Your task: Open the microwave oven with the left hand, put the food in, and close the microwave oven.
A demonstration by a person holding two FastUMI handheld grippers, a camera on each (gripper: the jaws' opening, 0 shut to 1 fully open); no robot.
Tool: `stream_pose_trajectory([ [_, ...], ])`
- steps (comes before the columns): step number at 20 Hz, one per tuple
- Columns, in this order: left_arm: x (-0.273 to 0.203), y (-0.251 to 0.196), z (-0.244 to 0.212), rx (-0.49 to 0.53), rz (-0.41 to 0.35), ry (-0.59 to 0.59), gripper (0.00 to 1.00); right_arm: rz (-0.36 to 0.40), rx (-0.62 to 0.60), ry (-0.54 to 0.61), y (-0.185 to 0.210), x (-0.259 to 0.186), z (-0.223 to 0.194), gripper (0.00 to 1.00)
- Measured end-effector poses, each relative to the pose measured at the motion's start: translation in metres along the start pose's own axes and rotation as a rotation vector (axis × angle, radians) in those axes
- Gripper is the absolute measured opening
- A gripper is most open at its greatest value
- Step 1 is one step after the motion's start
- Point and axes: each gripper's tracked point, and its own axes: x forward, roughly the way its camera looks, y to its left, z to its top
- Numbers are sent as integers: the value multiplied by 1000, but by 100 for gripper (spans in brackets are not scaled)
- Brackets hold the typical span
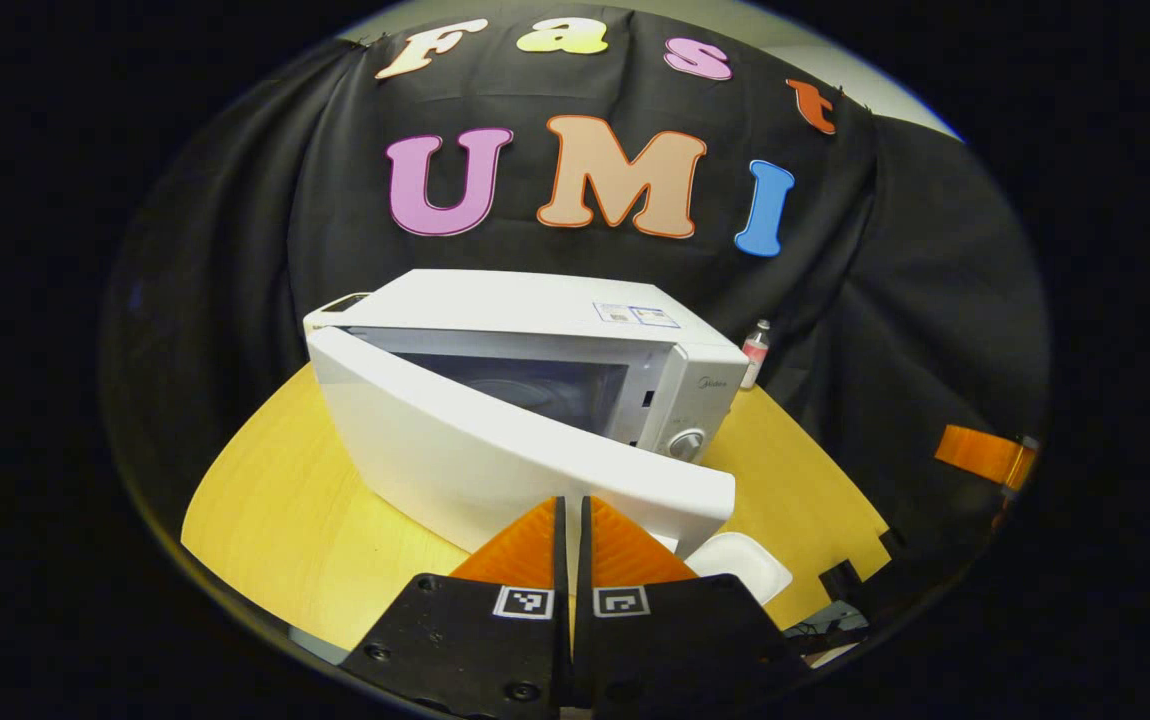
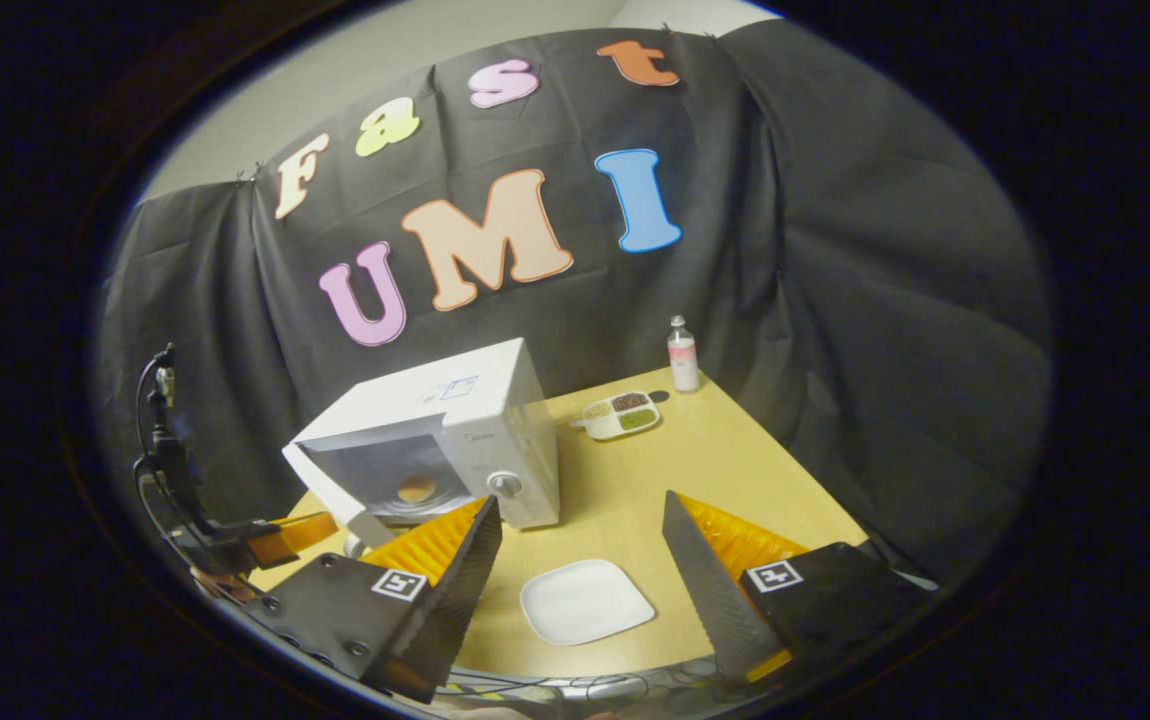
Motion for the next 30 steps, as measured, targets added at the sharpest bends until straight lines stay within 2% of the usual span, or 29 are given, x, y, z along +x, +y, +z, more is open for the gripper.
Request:
stream_pose_trajectory([
  [8, 46, -25, 25, 3, -36, -23, 0, -23, 60, -7, -13, 1, -2, 92],
  [9, 53, -27, 27, -7, -36, -23, 0, -33, 68, -11, -16, 2, -1, 100],
  [10, 58, -29, 28, -15, -31, -20, 0, -43, 75, -15, -19, 3, 0, 92],
  [19, 95, -36, 38, -45, 5, -31, 0, -94, 80, -35, -34, 6, 7, 91],
  [24, 105, -33, 50, -60, 20, -50, 2, -83, 65, -26, -26, 15, 7, 92],
  [30, 108, -34, 49, -72, 20, -40, 0, -75, 57, -21, -22, 23, 8, 91],
])
